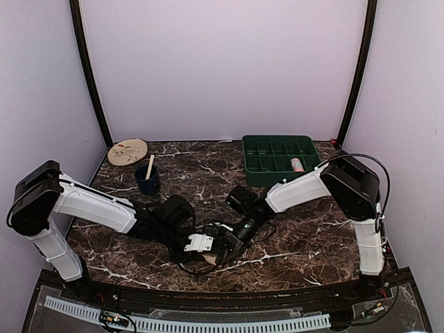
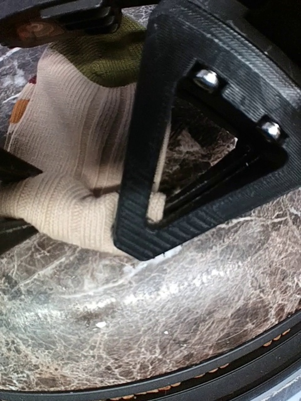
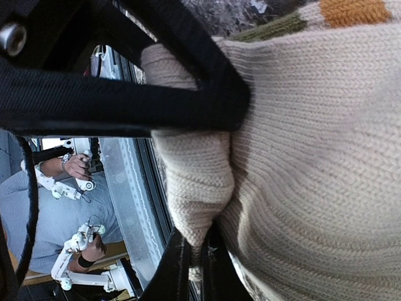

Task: Roll the socks
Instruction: Roll the sock at the center of the board.

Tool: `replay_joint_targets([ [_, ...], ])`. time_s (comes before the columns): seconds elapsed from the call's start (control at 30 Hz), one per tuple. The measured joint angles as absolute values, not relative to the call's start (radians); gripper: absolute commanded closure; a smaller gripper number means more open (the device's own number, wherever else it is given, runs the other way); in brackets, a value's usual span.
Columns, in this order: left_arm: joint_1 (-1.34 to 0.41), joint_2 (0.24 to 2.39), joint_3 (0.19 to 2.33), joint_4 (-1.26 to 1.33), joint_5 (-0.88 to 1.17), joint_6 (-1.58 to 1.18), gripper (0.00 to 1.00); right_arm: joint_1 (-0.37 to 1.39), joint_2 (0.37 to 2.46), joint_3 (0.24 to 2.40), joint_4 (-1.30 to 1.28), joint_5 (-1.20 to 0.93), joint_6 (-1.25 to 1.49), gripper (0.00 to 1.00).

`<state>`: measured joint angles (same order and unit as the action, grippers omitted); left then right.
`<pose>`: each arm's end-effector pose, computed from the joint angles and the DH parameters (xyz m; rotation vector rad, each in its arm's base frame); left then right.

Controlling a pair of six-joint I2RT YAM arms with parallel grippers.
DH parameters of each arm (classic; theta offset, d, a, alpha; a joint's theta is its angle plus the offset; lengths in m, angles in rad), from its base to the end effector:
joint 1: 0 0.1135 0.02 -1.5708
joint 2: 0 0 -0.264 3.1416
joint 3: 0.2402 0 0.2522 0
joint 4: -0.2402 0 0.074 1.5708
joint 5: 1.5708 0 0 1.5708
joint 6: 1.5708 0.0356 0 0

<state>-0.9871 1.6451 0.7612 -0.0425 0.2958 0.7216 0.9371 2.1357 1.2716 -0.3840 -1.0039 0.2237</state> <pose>0.1601 -0.2613 0.1390 1.9674 1.5483 -0.4798 0.2100 0.3365 0.1008 1.0805 -2.2612 -1.3684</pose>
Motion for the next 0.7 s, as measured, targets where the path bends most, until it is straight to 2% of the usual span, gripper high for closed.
replay_joint_targets([
  [0.1, -0.987, 1.652, 0.778, -0.060, 0.299, 0.723, 0.88, 0.929, 2.136, 1.272, -0.393, -1.007, 0.217, 0.96],
  [0.4, -0.987, 1.695, 0.862, -0.174, 0.339, 0.725, 0.92, 0.902, 2.133, 1.267, -0.414, -1.003, 0.194, 0.73],
  [0.7, -0.987, 1.748, 0.964, -0.324, 0.409, 0.713, 0.93, 0.858, 2.040, 1.187, -0.405, -0.945, 0.196, 0.65],
])
